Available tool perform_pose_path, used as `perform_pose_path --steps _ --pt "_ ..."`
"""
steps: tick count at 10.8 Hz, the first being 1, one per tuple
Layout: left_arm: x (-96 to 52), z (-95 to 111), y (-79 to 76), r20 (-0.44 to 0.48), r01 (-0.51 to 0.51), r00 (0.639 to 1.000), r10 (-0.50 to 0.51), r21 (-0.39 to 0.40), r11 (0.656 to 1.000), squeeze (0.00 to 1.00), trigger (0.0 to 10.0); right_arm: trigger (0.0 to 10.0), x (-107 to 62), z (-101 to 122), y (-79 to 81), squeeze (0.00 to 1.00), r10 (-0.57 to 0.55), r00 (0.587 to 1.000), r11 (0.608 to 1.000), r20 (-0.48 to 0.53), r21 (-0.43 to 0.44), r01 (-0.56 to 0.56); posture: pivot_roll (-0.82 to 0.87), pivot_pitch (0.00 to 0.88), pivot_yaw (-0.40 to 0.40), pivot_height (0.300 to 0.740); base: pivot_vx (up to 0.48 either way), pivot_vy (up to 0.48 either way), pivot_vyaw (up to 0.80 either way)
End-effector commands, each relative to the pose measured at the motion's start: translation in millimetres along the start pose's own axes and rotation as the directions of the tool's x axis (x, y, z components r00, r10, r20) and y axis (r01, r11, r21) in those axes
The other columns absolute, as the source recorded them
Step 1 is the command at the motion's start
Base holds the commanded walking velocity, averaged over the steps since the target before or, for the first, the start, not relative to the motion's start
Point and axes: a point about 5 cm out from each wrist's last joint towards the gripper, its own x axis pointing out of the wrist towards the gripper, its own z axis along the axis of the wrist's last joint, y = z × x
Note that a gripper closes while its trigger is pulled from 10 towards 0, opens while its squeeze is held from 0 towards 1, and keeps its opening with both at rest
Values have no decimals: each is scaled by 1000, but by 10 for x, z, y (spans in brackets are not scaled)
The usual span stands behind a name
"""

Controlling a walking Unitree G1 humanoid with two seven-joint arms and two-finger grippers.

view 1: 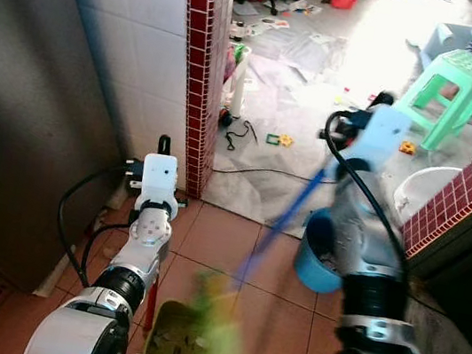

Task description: Sweep floor

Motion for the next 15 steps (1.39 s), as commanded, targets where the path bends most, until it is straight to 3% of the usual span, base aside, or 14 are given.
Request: perform_pose_path --steps 1,3,5,6,7,8,11,12,15 --pt "30 41 3 7 -6 1000 5 9 1000 0 10000 10000 -26 148 -10 0 17 995 999 96 -43 -13 -128 0 -7 740 0 0 0" --pt "31 37 9 7 -4 1000 4 11 1000 0 10000 10000 -102 67 -55 0 24 995 999 99 -48 -19 -128 0 -4 740 0 0 0" --pt "33 36 13 8 -5 1000 5 11 1000 0 10000 10000 -158 -185 -139 0 -49 998 993 -28 -110 46 -124 0 -6 740 0 0 0" --pt "33 30 15 5 -7 1000 7 11 1000 0 10000 10000 -209 -429 -130 0 -86 975 996 -206 19 92 -124 0 -7 740 0 0 0" --pt "31 29 11 5 -5 1000 4 13 1000 0 10000 10000 -227 -506 -109 0 -90 962 993 -258 57 108 -124 0 -8 740 0 0 0" --pt "31 27 10 4 -6 1000 6 11 1000 0 10000 10000 -226 -516 -75 0 -86 959 992 -269 62 106 -123 0 -9 740 0 0 0" --pt "27 23 -2 3 -6 1000 6 7 1000 0 10000 10000 -173 -453 39 0 -75 952 971 -296 197 137 -125 0 -11 740 0 0 0" --pt "26 25 -5 5 -7 1000 7 1 1000 0 10000 10000 -141 -369 87 0 -58 963 962 -262 242 124 -127 0 -13 740 0 0 0" --pt "53 109 0 41 8 999 -5 -56 998 0 10000 10000 -52 -145 123 0 -35 987 961 -158 267 77 -132 0 -12 740 0 0 0"
